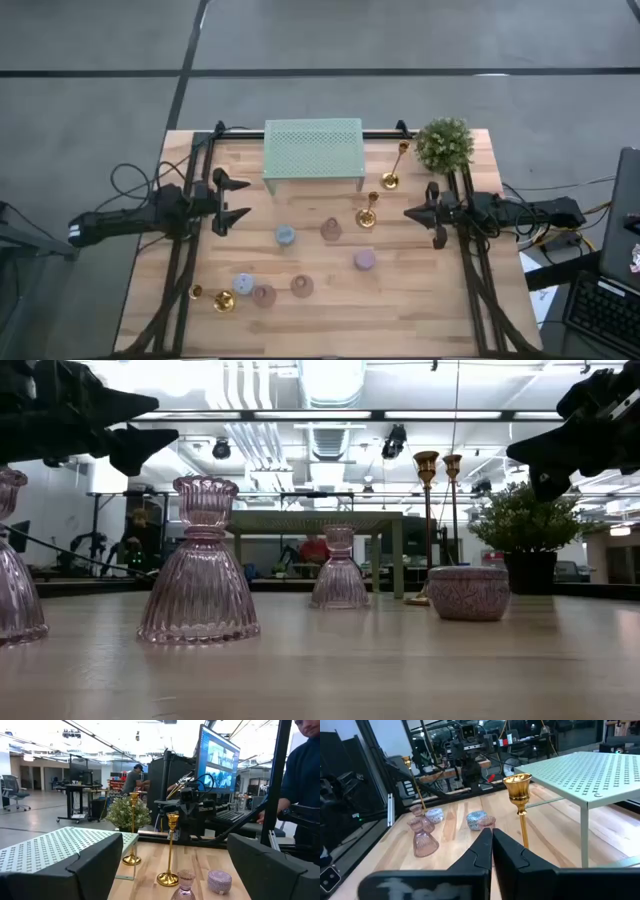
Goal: Pick & Place candle stick holders
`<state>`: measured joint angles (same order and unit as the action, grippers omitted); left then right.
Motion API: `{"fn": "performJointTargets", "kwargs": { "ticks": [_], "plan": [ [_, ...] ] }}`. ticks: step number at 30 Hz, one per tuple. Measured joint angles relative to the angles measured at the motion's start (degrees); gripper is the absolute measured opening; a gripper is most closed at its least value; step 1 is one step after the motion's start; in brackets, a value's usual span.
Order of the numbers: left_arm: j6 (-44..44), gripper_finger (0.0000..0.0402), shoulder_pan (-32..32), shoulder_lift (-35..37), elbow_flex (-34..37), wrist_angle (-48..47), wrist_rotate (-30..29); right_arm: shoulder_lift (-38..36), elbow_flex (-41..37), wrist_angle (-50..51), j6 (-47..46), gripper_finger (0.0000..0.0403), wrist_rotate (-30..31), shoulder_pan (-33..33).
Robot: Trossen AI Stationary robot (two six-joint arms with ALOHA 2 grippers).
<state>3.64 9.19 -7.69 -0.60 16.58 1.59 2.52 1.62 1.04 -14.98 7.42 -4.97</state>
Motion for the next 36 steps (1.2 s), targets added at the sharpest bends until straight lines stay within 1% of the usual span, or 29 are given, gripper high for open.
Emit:
{"fn": "performJointTargets", "kwargs": {
  "ticks": [34, 36],
  "plan": [
    [0.0, 0.0362, 0.04, 0.01, 0.02, -0.02, 0.02, -0.01, -0.01, -0.08, 0.0, 0.0008, 0.01, -0.01],
    [0.0, 0.0362, 0.04, 0.01, 0.01, -0.01, 0.02, 0.0, -0.02, -1.55, 0.12, 0.0008, 1.08, -0.01]
  ]
}}
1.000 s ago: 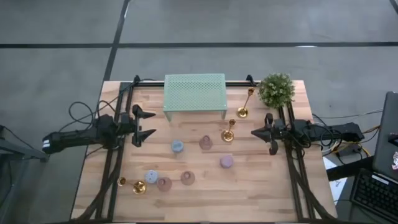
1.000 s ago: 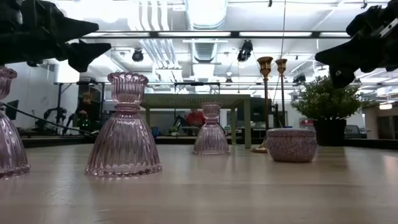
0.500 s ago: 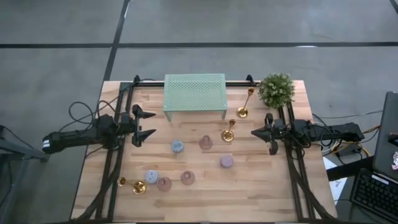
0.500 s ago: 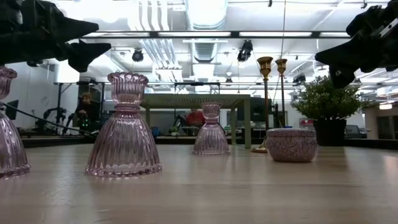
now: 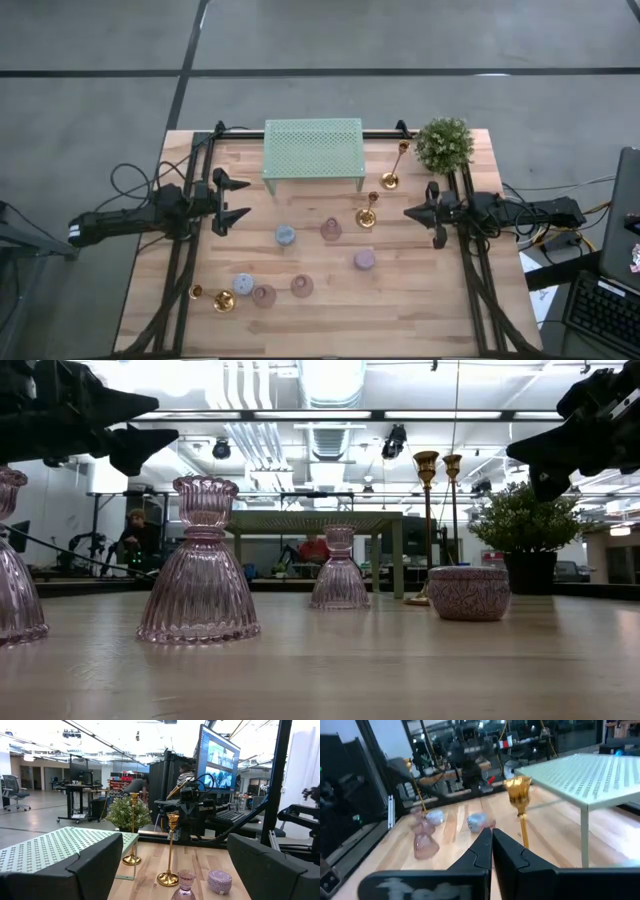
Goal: Pick & Place candle stick holders
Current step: Put the top right gold candle holder on the shelf
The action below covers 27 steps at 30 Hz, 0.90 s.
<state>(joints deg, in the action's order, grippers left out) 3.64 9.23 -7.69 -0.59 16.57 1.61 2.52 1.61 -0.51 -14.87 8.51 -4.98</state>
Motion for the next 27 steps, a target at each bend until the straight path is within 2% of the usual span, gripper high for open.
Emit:
{"fn": "performJointTargets", "kwargs": {
  "ticks": [2, 6, 10, 12, 16, 21, 23, 27],
  "plan": [
    [0.0, 0.0362, 0.0, -0.01, -0.01, 0.01, -0.01, 0.47, 0.0, -4.1, -3.39, 0.0008, 5.63, 0.01],
    [-0.01, 0.0362, 0.0, -0.02, -0.01, -0.03, -0.01, 0.63, 0.04, -18.16, -24.4, 0.0008, 11.35, 0.0],
    [0.0, 0.0362, -0.04, -0.04, 0.0, -0.13, -0.02, 1.87, -0.11, -18.85, -40.4, 0.0008, 16.95, -0.01],
    [0.0, 0.0362, -0.04, -0.04, 0.01, -0.74, 0.0, 3.6, -0.07, -19.78, -42.97, 0.0008, 16.55, 0.23],
    [0.0, 0.0362, -0.04, -0.22, 0.01, -1.22, 0.0, 8.49, 1.68, -21.05, -34.17, 0.0008, 11.05, 0.12],
    [0.0, 0.0362, -0.04, -0.39, 0.01, -1.22, -0.02, 15.58, 9.65, -19.31, -5.63, 0.0008, 11.18, 0.12],
    [-0.02, 0.0362, -0.04, -0.39, 0.01, -1.22, 0.0, 18.36, 13.73, -13.61, -2.66, 0.0008, 14.05, 0.12],
    [-0.02, 0.0362, -0.02, -0.39, 0.01, -1.24, 0.0, 23.54, 22.31, 4.61, -7.75, 0.0008, 25.83, 0.19]
  ]
}}
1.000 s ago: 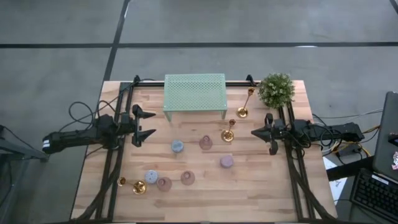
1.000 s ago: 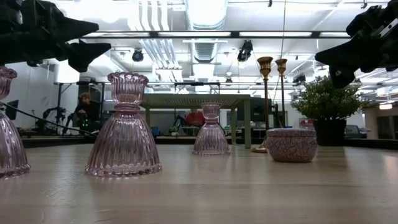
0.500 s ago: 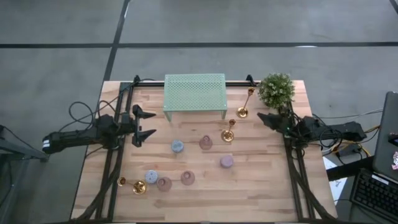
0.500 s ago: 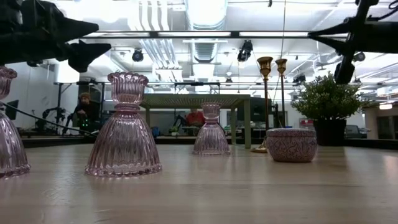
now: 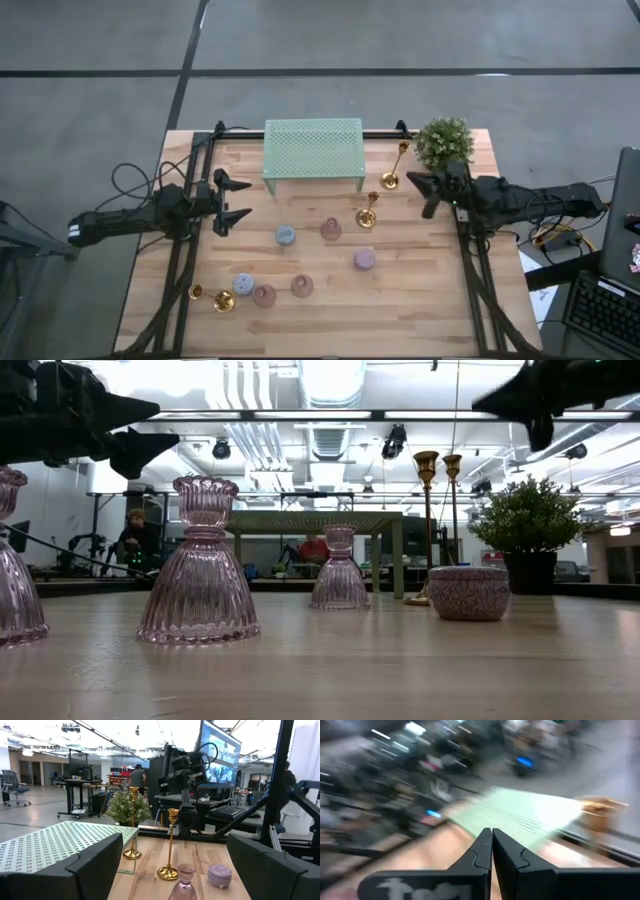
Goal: Pick & Place candle stick holders
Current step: Put the top right gold candle holder on the shelf
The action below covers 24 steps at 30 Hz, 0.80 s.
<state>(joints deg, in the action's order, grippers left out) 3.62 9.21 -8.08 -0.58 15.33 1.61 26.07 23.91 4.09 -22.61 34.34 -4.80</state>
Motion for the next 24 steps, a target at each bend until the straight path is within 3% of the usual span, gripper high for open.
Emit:
{"fn": "performJointTargets", "kwargs": {
  "ticks": [2, 5, 8, 15, 19, 24],
  "plan": [
    [0.02, 0.0362, 0.0, 0.0, 0.0, 0.0, -0.01, 2.92, 4.03, 9.78, -2.32, 0.0008, 5.49, 0.0],
    [0.02, 0.0362, 0.0, 0.0, -0.01, 0.0, 0.0, 6.94, 8.43, 22.74, -13.53, 0.0008, 10.97, 0.0],
    [0.02, 0.0362, 0.02, 0.0, 0.0, 0.0, -0.02, 10.14, 10.6, 28.8, -19.61, 0.0008, 13.76, -0.04],
    [0.02, 0.0362, 0.02, 0.0, 0.0, 0.02, 0.0, 16.89, 7.54, 23.82, -21.9, 0.0024, 15.87, 1.26],
    [0.02, 0.0362, 0.02, 0.0, -0.01, 0.01, 0.0, 20.21, 5.05, 18.34, -23.0, 0.0072, 14.28, 2.83],
    [0.02, 0.0362, 0.02, 0.0, -0.02, 0.02, -0.02, 22.87, 4.38, 17.38, -22.42, 0.0144, 19.46, 3.78]
  ]
}}
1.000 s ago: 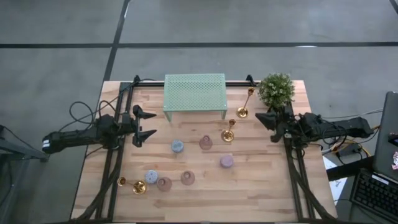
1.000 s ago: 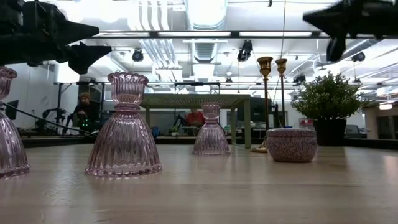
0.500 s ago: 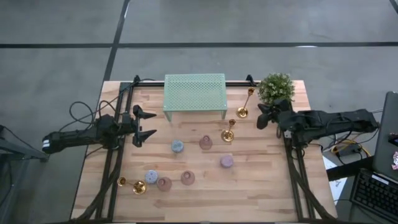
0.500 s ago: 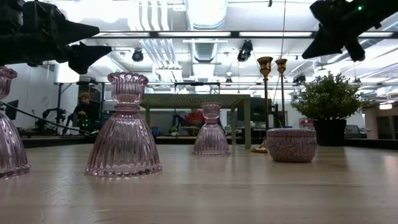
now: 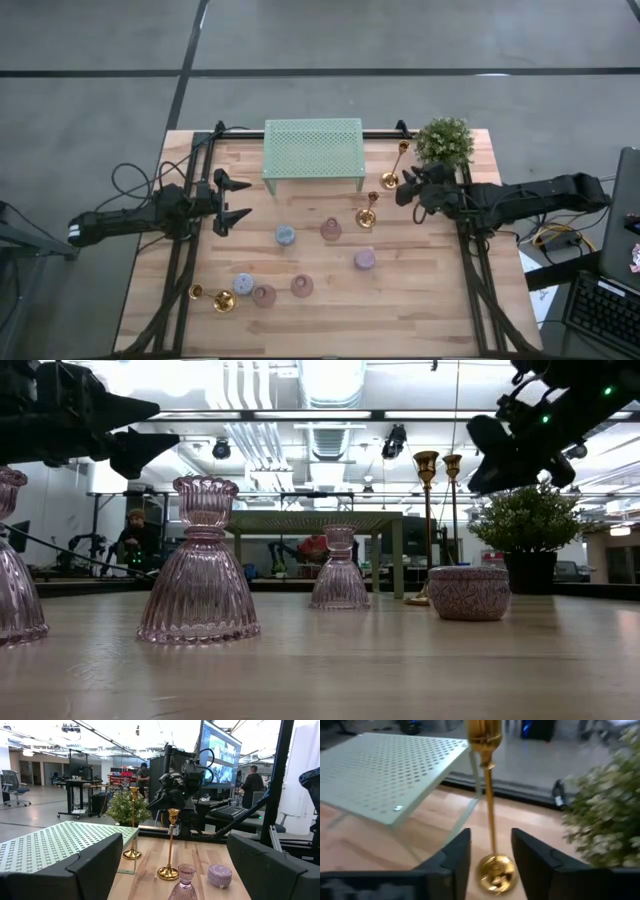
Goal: Pick & Place candle stick holders
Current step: Put the top right gold candle holder on the shelf
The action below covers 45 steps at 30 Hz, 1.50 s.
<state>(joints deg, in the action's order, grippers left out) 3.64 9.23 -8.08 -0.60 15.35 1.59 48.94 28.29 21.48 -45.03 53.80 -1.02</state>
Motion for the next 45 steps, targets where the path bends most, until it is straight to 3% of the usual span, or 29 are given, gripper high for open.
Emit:
{"fn": "performJointTargets", "kwargs": {
  "ticks": [5, 12, 32, 45],
  "plan": [
    [-0.01, 0.0362, 0.0, 0.0, 0.0, -0.02, 0.01, 2.29, 0.0, -3.89, 4.87, 0.0192, 2.1, 0.9],
    [0.0, 0.0362, 0.0, 0.0, 0.0, -0.02, 0.0, 4.51, 0.08, -8.31, 8.45, 0.0204, 1.69, 4.38],
    [-0.02, 0.0362, -0.04, -0.09, 0.01, -0.02, 0.02, 9.28, 0.29, -17.88, 13.72, 0.0166, -1.35, 12.1],
    [-0.02, 0.0362, -0.02, -0.09, 0.02, 0.0, 0.01, 11.97, 0.52, -22.45, 14.19, 0.0101, -4.55, 14.82]
  ]
}}
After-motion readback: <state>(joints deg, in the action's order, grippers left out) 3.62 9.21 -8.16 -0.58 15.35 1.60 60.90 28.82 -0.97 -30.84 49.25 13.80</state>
